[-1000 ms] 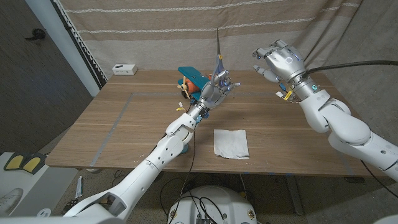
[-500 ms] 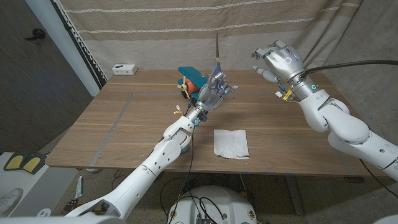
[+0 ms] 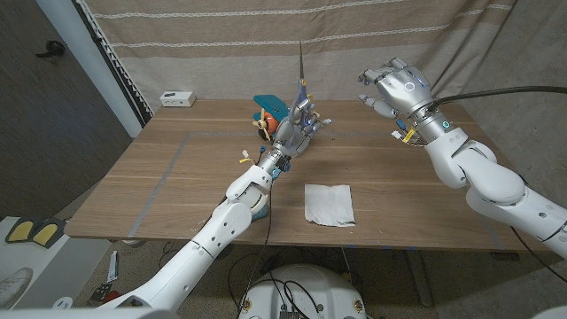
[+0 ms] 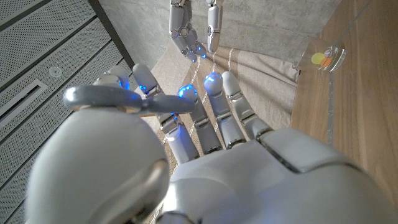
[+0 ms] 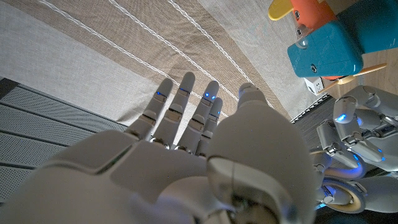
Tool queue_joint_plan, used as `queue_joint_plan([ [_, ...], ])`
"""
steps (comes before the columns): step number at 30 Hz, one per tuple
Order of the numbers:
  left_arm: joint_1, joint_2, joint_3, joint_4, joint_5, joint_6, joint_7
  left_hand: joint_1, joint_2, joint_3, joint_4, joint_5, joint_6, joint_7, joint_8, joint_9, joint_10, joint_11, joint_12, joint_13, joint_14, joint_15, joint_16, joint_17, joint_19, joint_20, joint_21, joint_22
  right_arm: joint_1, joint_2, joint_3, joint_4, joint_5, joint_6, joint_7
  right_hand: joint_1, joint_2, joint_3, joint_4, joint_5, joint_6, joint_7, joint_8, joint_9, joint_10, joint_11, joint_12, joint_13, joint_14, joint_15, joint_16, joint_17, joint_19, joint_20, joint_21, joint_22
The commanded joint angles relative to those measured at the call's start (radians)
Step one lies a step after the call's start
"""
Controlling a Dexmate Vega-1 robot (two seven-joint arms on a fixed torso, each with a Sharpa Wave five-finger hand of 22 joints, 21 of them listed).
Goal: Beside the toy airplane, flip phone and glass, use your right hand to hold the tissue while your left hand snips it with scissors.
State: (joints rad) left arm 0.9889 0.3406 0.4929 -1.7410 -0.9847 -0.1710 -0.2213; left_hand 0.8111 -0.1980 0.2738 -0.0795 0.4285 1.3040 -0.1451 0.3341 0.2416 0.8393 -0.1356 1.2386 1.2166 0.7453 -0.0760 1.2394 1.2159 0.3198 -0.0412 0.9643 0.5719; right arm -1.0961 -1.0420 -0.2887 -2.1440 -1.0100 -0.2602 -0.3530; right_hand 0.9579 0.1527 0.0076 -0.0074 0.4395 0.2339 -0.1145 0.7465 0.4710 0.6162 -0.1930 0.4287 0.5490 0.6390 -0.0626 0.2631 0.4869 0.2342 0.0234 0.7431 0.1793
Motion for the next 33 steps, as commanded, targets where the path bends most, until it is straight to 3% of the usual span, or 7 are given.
queue_joint_plan([
  [1, 0.055, 0.06, -0.026, -0.097, 0.062, -0.013, 0.15, -0.035, -0.004, -0.058, -0.015, 0.018, 0.001, 0.026, -0.006, -0.026, 0.095, -0.074, 0.294, -0.009, 0.024, -0.134, -0.003, -0.004, 0.032, -0.1, -0.011, 0.007, 0.005, 0.001, -0.004, 0.002, 0.004, -0.002, 0.003, -0.008, 0.004, -0.007, -0.003, 0.005, 0.006, 0.003, -0.006, 0.003, 0.0, 0.004, 0.0, 0.004, 0.001, -0.167, 0.004, 0.0, 0.01, 0.0, -0.005, 0.001],
  [4, 0.064, 0.074, -0.034, -0.103, 0.067, -0.013, 0.17, -0.06, -0.004, -0.102, -0.023, 0.026, -0.017, 0.028, -0.025, -0.041, 0.106, -0.074, 0.289, -0.011, 0.035, -0.134, -0.001, -0.002, 0.04, -0.099, -0.021, 0.009, 0.009, 0.002, -0.006, 0.006, 0.006, 0.001, 0.0, -0.009, 0.004, -0.008, -0.004, 0.006, 0.006, 0.005, -0.006, 0.004, 0.0, 0.004, 0.0, 0.004, 0.001, -0.167, 0.005, 0.0, 0.011, 0.0, -0.006, 0.001],
  [9, 0.079, 0.094, -0.047, -0.115, 0.072, -0.017, 0.192, -0.079, -0.005, -0.141, -0.031, 0.034, -0.043, 0.023, -0.046, -0.047, 0.105, -0.074, 0.279, -0.017, 0.044, -0.133, 0.003, 0.0, 0.046, -0.099, -0.03, 0.01, 0.016, 0.004, -0.011, 0.012, 0.008, 0.007, -0.003, -0.01, 0.003, -0.009, -0.005, 0.006, 0.006, 0.004, -0.007, 0.004, 0.001, 0.003, 0.0, 0.004, 0.002, -0.167, 0.006, 0.0, 0.012, 0.0, -0.008, 0.002],
  [15, 0.093, 0.118, -0.058, -0.126, 0.067, -0.012, 0.202, -0.112, -0.003, -0.226, -0.049, 0.047, -0.078, 0.023, -0.082, -0.053, 0.111, -0.076, 0.276, -0.014, 0.051, -0.133, 0.006, -0.004, 0.053, -0.097, -0.05, 0.014, 0.024, 0.005, -0.015, 0.018, 0.01, 0.012, -0.008, -0.012, 0.004, -0.01, -0.005, 0.007, 0.005, 0.004, -0.008, 0.005, 0.0, 0.003, 0.0, 0.004, 0.0, -0.166, 0.006, 0.0, 0.013, 0.0, -0.011, 0.002],
  [24, 0.096, 0.152, -0.067, -0.146, 0.087, 0.005, 0.232, -0.149, -0.01, -0.325, -0.063, 0.043, -0.075, 0.03, -0.1, -0.053, 0.115, -0.076, 0.262, -0.025, 0.07, -0.132, 0.015, -0.001, 0.066, -0.098, -0.06, 0.021, 0.04, 0.008, -0.023, 0.029, 0.014, 0.021, -0.009, -0.015, 0.003, -0.012, -0.005, 0.008, 0.006, 0.004, -0.009, 0.005, 0.001, 0.006, 0.0, 0.004, -0.001, -0.166, 0.007, 0.0, 0.015, 0.001, -0.014, 0.002],
  [29, 0.085, 0.172, -0.07, -0.143, 0.088, 0.022, 0.228, -0.189, -0.009, -0.422, -0.069, 0.023, -0.059, 0.051, -0.108, -0.053, 0.132, -0.077, 0.258, -0.03, 0.078, -0.132, 0.006, -0.014, 0.077, -0.102, -0.063, 0.03, 0.046, 0.01, -0.027, 0.036, 0.017, 0.024, -0.013, -0.019, 0.003, -0.014, -0.004, 0.008, 0.006, 0.005, -0.009, 0.005, 0.0, 0.006, 0.0, 0.004, -0.001, -0.165, 0.007, 0.0, 0.015, 0.002, -0.016, 0.002],
  [33, 0.071, 0.18, -0.069, -0.129, 0.093, 0.026, 0.212, -0.206, -0.002, -0.525, -0.077, 0.001, -0.058, 0.058, -0.123, -0.052, 0.137, -0.077, 0.25, -0.037, 0.084, -0.132, -0.011, -0.032, 0.077, -0.097, -0.063, 0.045, 0.051, 0.012, -0.031, 0.042, 0.018, 0.025, -0.015, -0.02, 0.003, -0.014, -0.005, 0.008, 0.007, 0.006, -0.01, 0.005, 0.001, 0.008, 0.0, 0.004, 0.0, -0.166, 0.009, 0.001, 0.017, 0.001, -0.018, 0.002],
])
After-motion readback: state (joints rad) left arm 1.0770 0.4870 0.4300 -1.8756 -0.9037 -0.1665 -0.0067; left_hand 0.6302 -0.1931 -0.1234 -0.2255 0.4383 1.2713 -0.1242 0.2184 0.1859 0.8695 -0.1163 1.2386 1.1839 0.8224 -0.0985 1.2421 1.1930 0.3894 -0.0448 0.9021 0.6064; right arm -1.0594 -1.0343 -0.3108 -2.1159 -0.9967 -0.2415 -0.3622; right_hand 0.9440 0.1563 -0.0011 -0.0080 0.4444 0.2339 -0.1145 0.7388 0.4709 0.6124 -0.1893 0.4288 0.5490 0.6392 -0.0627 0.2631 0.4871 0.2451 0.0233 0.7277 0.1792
